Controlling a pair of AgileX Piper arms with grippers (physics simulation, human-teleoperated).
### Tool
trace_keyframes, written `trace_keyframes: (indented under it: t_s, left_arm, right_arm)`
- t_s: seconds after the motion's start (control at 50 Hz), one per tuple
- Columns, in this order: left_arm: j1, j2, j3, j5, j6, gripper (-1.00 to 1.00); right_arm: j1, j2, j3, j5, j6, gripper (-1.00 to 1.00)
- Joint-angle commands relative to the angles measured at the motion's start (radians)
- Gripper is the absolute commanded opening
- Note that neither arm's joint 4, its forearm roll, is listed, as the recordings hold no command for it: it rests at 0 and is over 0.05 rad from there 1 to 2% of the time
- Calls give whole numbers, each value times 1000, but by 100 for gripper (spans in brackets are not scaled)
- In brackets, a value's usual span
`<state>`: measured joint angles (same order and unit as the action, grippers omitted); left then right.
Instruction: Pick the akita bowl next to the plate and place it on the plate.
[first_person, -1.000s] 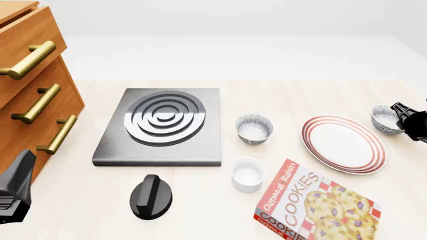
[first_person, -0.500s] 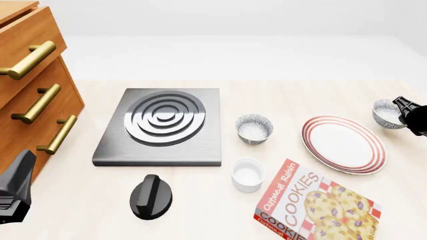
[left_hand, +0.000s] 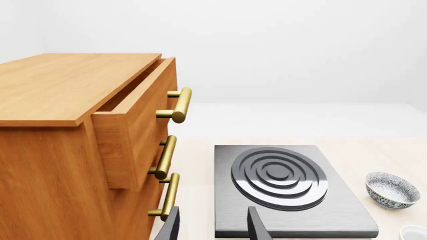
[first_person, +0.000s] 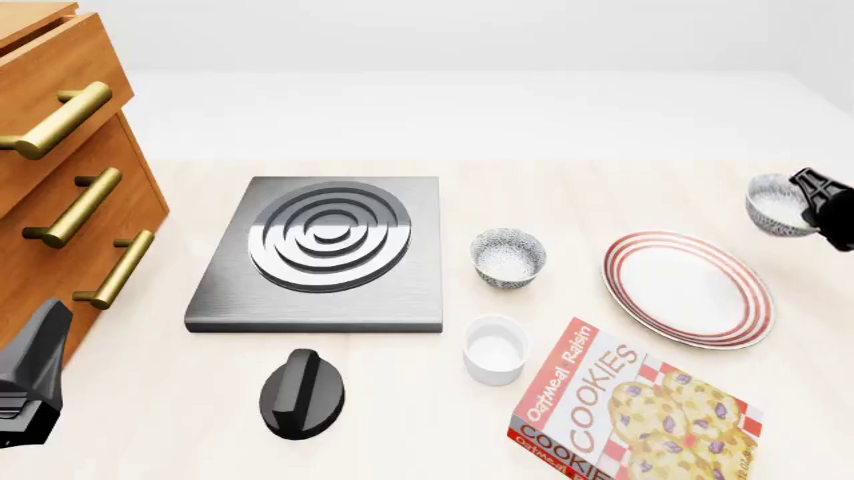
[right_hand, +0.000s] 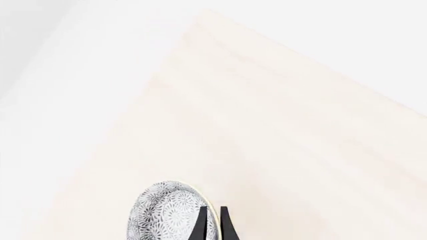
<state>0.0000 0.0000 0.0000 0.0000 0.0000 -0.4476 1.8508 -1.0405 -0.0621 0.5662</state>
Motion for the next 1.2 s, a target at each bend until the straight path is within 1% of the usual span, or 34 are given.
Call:
trace_keyframes:
  t_s: [0.02, 0.42, 0.72, 0.94, 1.2]
  left_arm:
    - [0, 0, 0, 0, 0, 100]
    - [0, 0, 0, 0, 0, 100]
    - [0, 0, 0, 0, 0, 100]
    - [0, 0, 0, 0, 0, 100]
    - [0, 0, 0, 0, 0, 100]
  right_arm:
    - [22, -74, 35, 5, 8, -100]
    - [73, -191, 124, 6, 1, -100]
    - [100, -245, 162, 11, -11, -100]
    - [121, -317, 237, -1, -20, -100]
    - [134, -351, 282, -12, -25, -100]
